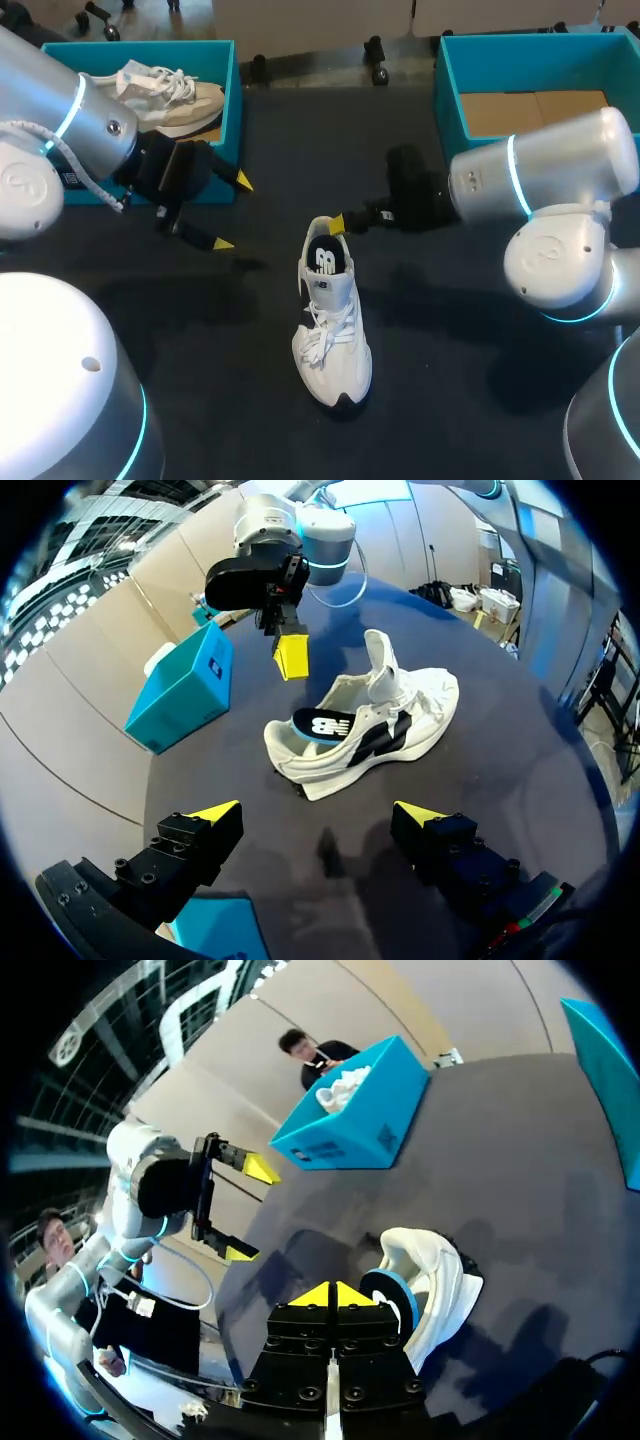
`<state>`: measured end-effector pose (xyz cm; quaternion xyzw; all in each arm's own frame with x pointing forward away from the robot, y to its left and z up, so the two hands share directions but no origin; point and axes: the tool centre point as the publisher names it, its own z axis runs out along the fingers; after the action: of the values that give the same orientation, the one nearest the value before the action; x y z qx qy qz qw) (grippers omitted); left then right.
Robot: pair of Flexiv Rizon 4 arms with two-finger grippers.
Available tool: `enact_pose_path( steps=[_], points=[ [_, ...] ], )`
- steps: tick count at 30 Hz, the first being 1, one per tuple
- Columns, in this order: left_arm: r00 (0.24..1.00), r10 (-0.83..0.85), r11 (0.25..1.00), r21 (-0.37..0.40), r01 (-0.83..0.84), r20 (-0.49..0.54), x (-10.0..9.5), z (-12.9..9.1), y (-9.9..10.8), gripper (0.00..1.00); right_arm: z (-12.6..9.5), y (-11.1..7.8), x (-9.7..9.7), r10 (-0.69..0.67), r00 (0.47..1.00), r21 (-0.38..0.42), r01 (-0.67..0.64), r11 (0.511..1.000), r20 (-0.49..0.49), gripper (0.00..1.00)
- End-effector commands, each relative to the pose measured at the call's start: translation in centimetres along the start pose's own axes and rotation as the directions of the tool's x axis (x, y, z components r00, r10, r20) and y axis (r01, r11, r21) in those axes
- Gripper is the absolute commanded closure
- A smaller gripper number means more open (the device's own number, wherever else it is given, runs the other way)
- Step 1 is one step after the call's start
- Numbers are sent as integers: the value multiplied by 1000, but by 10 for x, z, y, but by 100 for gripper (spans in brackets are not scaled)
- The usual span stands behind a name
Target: Take the shoe out of the shoebox, open the shoe tongue, remove and reinsert the insole, then place the shoe into the shoebox
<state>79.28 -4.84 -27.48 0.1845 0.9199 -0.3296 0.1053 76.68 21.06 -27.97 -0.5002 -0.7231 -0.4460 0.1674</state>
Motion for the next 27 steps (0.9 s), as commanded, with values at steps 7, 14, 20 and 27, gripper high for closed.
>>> enact_pose_path(
  steps=[7, 14, 20, 27],
  points=[
    [1000, 2, 1000, 0, -2, -14, -7, -27, 8, 0, -5, 0, 8, 2, 984, 5, -3, 1000, 176, 100],
    [999, 14, 1000, -12, -14, -29, -9, -43, 13, 0, -5, 0, 8, 2, 984, 5, -3, 1000, 176, 100],
    [999, 20, 1000, -22, -21, -34, -12, -56, 19, 0, 5, -3, 3, 98, 949, -31, -93, 995, 299, 100],
    [1000, 24, 999, -29, -24, -9, -21, -62, 25, 0, 7, -4, 11, 152, 875, -56, -143, 988, 459, 100]
  ],
)
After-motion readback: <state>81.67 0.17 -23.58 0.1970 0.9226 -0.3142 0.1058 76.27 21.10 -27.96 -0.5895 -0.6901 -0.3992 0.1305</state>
